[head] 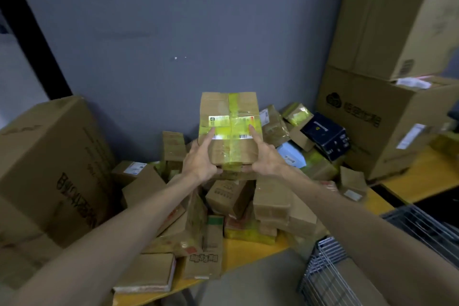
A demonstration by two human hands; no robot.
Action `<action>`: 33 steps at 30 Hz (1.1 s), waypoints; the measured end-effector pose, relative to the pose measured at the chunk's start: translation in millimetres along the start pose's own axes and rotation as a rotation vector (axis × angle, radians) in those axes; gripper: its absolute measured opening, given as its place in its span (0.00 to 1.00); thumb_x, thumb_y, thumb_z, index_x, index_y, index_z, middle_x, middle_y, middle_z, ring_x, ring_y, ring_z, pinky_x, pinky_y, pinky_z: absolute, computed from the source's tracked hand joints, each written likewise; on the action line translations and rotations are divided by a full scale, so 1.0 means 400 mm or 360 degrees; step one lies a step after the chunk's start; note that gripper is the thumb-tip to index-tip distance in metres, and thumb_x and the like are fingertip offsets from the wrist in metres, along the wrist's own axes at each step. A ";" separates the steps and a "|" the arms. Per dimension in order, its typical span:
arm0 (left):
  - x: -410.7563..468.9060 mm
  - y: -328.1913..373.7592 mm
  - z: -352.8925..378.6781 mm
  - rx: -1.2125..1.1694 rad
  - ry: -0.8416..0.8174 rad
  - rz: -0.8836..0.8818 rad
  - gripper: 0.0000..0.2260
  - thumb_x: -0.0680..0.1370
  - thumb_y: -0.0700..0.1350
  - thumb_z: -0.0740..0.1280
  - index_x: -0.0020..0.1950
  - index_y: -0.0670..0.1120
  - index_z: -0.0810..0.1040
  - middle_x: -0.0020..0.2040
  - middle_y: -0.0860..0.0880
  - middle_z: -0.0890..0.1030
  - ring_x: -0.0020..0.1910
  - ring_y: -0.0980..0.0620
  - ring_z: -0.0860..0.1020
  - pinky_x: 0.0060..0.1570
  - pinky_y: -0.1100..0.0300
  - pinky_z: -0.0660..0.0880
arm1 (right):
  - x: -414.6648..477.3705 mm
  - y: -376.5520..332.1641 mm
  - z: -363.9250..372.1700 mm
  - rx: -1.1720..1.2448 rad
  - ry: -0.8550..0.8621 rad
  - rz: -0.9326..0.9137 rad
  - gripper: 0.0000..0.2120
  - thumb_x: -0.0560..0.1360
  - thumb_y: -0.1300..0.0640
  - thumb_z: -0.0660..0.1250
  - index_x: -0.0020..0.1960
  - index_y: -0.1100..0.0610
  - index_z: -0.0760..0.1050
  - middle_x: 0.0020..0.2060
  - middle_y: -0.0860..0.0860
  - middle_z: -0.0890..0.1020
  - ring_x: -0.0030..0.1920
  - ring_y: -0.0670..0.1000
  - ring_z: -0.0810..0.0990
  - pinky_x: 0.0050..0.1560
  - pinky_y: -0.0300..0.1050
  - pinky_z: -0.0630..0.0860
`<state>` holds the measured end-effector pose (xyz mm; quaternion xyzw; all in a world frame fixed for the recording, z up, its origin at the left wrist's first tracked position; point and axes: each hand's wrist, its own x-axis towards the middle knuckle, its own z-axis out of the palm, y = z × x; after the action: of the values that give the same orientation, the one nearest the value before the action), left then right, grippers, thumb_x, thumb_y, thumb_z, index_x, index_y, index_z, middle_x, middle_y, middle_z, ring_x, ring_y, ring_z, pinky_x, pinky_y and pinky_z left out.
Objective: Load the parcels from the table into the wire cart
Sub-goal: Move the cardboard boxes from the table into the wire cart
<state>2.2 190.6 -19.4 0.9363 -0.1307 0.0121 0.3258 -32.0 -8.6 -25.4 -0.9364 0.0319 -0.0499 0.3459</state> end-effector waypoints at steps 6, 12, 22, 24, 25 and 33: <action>-0.059 0.058 0.025 -0.0067 -0.0162 0.0243 0.54 0.67 0.45 0.81 0.79 0.64 0.47 0.77 0.45 0.61 0.74 0.42 0.65 0.68 0.46 0.67 | -0.146 0.020 -0.050 -0.0102 0.0169 0.0163 0.58 0.71 0.62 0.75 0.78 0.40 0.34 0.57 0.57 0.78 0.56 0.61 0.79 0.55 0.57 0.79; -0.076 0.195 0.093 -0.0104 -0.0257 0.0456 0.52 0.69 0.38 0.77 0.78 0.67 0.47 0.76 0.44 0.62 0.73 0.39 0.65 0.64 0.46 0.72 | -0.280 0.083 -0.154 -0.0009 0.0376 0.0325 0.60 0.70 0.61 0.77 0.76 0.36 0.32 0.63 0.53 0.75 0.60 0.57 0.76 0.58 0.52 0.78; -0.180 0.516 0.348 -0.0018 -0.0561 0.0848 0.50 0.71 0.35 0.73 0.78 0.67 0.47 0.76 0.44 0.62 0.69 0.40 0.70 0.53 0.53 0.75 | -0.591 0.314 -0.347 0.0027 0.0640 0.0646 0.57 0.69 0.58 0.78 0.80 0.47 0.38 0.72 0.58 0.67 0.68 0.59 0.70 0.61 0.43 0.70; -0.215 0.591 0.410 -0.0066 -0.0648 0.0891 0.50 0.72 0.34 0.73 0.78 0.67 0.47 0.78 0.44 0.58 0.71 0.40 0.67 0.50 0.56 0.73 | -0.661 0.368 -0.393 -0.0012 0.0679 0.0695 0.57 0.70 0.57 0.78 0.80 0.48 0.38 0.72 0.58 0.67 0.68 0.59 0.70 0.60 0.41 0.70; -0.233 0.626 0.440 -0.0084 -0.0685 0.0911 0.50 0.72 0.33 0.73 0.78 0.67 0.48 0.79 0.43 0.58 0.73 0.40 0.66 0.52 0.56 0.73 | -0.695 0.395 -0.416 -0.0019 0.0692 0.0728 0.57 0.69 0.56 0.78 0.80 0.48 0.38 0.72 0.59 0.67 0.68 0.59 0.70 0.63 0.44 0.70; -0.410 0.879 0.673 -0.0070 -0.0883 0.1031 0.49 0.72 0.27 0.66 0.79 0.66 0.49 0.76 0.40 0.60 0.63 0.41 0.72 0.39 0.57 0.78 | -0.942 0.625 -0.556 0.0054 0.0748 0.0971 0.58 0.68 0.55 0.78 0.80 0.47 0.37 0.71 0.58 0.68 0.67 0.58 0.71 0.65 0.48 0.70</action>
<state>-262.0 -200.6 -35.7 0.8075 -0.5009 -0.1414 0.2775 -438.0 -306.1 -47.1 -0.8410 0.3865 -0.1586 0.3436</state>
